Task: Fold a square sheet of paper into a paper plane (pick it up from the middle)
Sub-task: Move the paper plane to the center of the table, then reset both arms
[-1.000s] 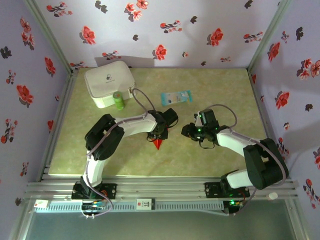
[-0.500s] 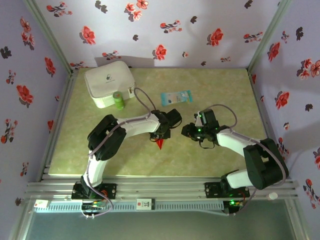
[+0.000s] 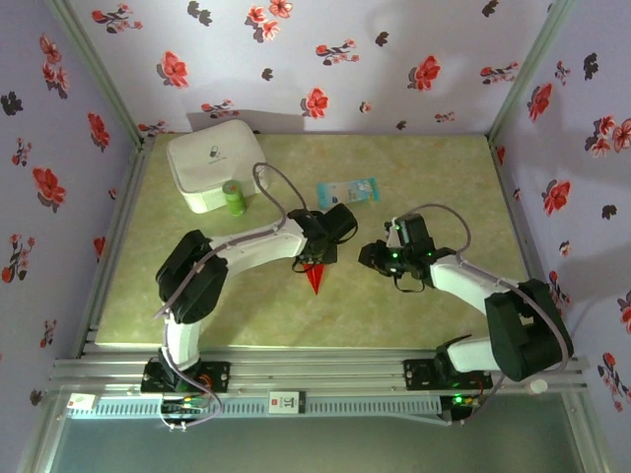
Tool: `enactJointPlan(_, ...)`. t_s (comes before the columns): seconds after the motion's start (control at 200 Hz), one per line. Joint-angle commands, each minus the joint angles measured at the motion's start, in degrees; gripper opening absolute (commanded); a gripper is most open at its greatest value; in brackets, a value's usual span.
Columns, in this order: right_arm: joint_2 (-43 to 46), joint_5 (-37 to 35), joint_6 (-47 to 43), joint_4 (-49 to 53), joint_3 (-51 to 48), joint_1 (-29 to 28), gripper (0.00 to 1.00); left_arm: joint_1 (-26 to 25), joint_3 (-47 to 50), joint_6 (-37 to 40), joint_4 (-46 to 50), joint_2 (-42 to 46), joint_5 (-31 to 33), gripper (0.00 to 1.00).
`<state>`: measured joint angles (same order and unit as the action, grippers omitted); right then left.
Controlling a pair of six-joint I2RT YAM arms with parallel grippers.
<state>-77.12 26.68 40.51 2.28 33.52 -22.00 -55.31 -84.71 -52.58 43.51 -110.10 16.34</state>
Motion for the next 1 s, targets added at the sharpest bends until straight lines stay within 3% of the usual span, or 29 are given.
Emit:
enactJointPlan(0.0, 1.6, -2.1, -0.6, 2.4, 0.1, 0.7, 0.3, -0.5, 0.9, 2.8, 0.1, 4.8, 3.6, 0.35)
enactJointPlan(0.155, 5.8, -6.5, -3.9, 7.1, 2.3, 1.4, 0.31, -0.5, 5.8, 5.4, -2.1, 11.5, 9.1, 0.35)
enactJointPlan(0.22, 9.7, -11.4, -6.7, 10.6, 3.9, 1.4, 0.33, -0.2, 9.3, 6.8, -3.6, 15.6, 12.0, 0.35)
enactJointPlan(0.28, 13.7, -18.2, -9.3, 14.0, 5.5, 1.5, 0.37, 0.3, 13.1, 7.6, -5.3, 19.8, 15.1, 0.42)
enactJointPlan(0.41, 21.5, -35.9, -14.5, 17.2, 6.9, 1.6, 0.56, 3.1, 23.4, 10.3, -11.1, 30.2, 18.8, 0.52)
enactJointPlan(0.63, 24.6, -57.2, -23.1, 7.9, 2.8, 3.9, 0.88, 12.9, 40.3, 16.7, -20.9, 46.8, 16.6, 0.74)
enactJointPlan(0.8, 21.0, -59.7, -26.2, 1.3, 1.4, 8.7, 0.92, 23.4, 46.3, 19.4, -19.7, 55.9, 12.4, 0.83)
enactJointPlan(0.92, 18.8, -53.2, -27.7, 1.4, 2.2, 11.1, 0.92, 30.5, 48.1, 22.0, -18.6, 60.4, 6.7, 0.84)
enactJointPlan(0.995, 17.0, -54.1, -28.2, -0.3, 1.8, 11.9, 0.91, 34.0, 49.1, 24.0, -18.6, 61.8, 5.4, 0.84)
